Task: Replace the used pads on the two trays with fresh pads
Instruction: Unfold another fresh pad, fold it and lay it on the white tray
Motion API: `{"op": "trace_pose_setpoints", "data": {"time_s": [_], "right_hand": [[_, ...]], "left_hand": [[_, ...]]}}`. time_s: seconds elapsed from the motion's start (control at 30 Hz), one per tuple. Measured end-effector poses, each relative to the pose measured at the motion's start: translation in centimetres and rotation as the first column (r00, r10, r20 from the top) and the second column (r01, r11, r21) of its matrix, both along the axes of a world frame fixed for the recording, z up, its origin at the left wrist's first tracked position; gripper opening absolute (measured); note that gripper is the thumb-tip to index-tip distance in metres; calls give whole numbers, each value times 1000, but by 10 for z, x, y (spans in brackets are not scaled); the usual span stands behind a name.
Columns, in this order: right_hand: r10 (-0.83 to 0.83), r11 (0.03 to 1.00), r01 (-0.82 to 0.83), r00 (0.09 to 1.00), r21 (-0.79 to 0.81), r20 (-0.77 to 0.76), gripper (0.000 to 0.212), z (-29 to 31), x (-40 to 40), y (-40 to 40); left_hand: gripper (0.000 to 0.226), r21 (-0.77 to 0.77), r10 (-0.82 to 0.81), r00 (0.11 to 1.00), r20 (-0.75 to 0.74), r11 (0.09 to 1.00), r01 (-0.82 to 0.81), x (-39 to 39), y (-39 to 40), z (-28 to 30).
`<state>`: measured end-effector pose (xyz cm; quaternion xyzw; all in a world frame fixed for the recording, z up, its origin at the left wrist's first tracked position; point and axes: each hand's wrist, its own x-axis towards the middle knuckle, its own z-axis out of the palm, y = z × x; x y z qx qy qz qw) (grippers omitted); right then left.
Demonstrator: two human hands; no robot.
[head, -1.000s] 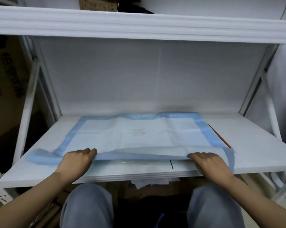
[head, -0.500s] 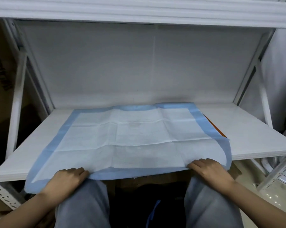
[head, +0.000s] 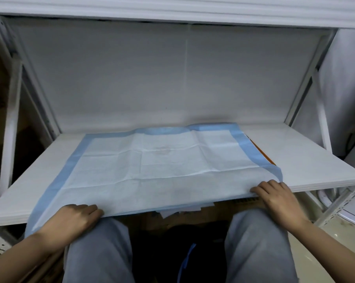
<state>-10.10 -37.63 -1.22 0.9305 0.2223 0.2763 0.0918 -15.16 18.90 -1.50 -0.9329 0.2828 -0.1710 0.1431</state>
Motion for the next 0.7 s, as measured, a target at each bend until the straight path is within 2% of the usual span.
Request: {"op": "trace_pose_setpoints", "data": {"time_s": [0.17, 0.33, 0.4, 0.5, 0.6, 0.63, 0.7], "right_hand": [[60, 997, -52, 984, 53, -166, 25, -1, -7, -4], [80, 982, -34, 966, 186, -246, 20, 9, -14, 17], [142, 971, -74, 944, 227, -299, 19, 7, -9, 37], [228, 962, -157, 910, 222, -347, 27, 0, -2, 80], [279, 952, -202, 882, 231, -380, 25, -18, -5, 133], [293, 944, -201, 876, 263, -384, 25, -24, -6, 149], [298, 935, -181, 867, 304, -399, 33, -31, -7, 173]], "left_hand": [[26, -37, -99, 993, -56, 995, 97, 1, -6, 4], [52, -128, -86, 992, -91, 989, 74, 12, -32, 7], [53, -167, -80, 988, -132, 984, 57, 20, -52, 6], [59, -162, 1, 967, -254, 986, -43, 37, -86, 6], [90, -134, 108, 934, -341, 978, -162, 55, -115, 6], [94, -119, 152, 879, -452, 966, -228, 61, -122, 8], [81, -74, 214, 809, -547, 951, -301, 79, -134, 18]]}}
